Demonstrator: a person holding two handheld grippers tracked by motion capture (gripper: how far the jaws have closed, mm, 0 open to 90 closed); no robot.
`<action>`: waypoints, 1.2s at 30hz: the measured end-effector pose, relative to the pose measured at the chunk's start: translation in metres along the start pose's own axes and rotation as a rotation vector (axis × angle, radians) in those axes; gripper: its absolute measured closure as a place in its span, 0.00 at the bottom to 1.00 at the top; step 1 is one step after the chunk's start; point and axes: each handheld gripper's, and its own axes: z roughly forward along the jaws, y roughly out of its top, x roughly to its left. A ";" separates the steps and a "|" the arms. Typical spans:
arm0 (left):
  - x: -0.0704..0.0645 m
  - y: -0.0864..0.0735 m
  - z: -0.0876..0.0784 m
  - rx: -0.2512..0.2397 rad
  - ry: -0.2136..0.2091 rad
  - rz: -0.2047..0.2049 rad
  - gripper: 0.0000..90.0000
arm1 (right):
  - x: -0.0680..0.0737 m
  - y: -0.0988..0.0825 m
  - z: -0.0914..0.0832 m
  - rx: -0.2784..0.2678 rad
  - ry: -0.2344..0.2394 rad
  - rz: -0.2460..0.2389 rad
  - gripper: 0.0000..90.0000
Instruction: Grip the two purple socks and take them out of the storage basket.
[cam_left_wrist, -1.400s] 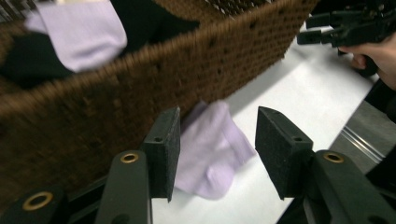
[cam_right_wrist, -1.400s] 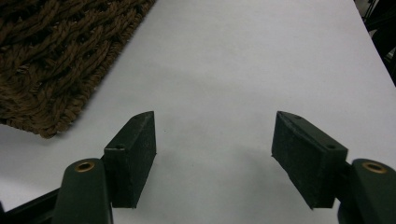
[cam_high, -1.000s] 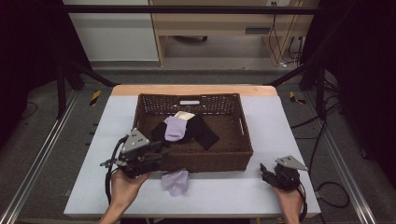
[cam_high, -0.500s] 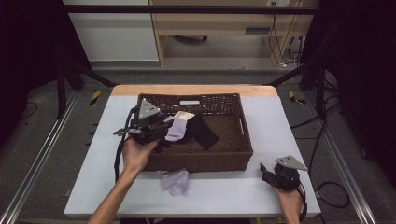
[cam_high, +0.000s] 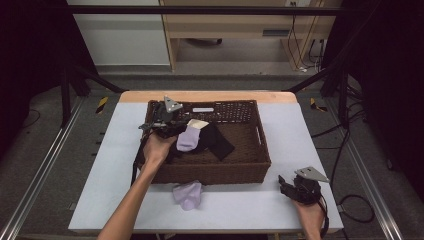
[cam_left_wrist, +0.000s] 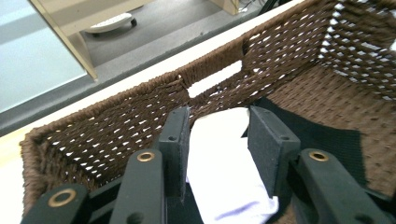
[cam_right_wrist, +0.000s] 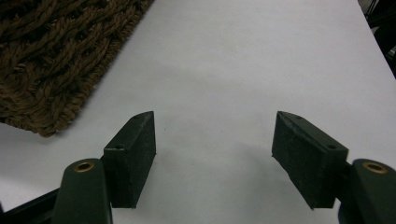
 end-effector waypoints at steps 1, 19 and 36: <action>0.001 0.000 0.004 0.003 -0.005 -0.007 0.64 | 0.000 0.000 0.000 0.000 0.001 0.002 0.34; -0.002 -0.004 0.063 0.202 -0.008 -0.005 0.52 | 0.000 0.000 0.001 0.010 0.001 0.002 0.34; -0.028 -0.010 0.083 0.373 -0.059 0.153 0.41 | 0.001 0.000 0.001 0.011 -0.005 -0.004 0.34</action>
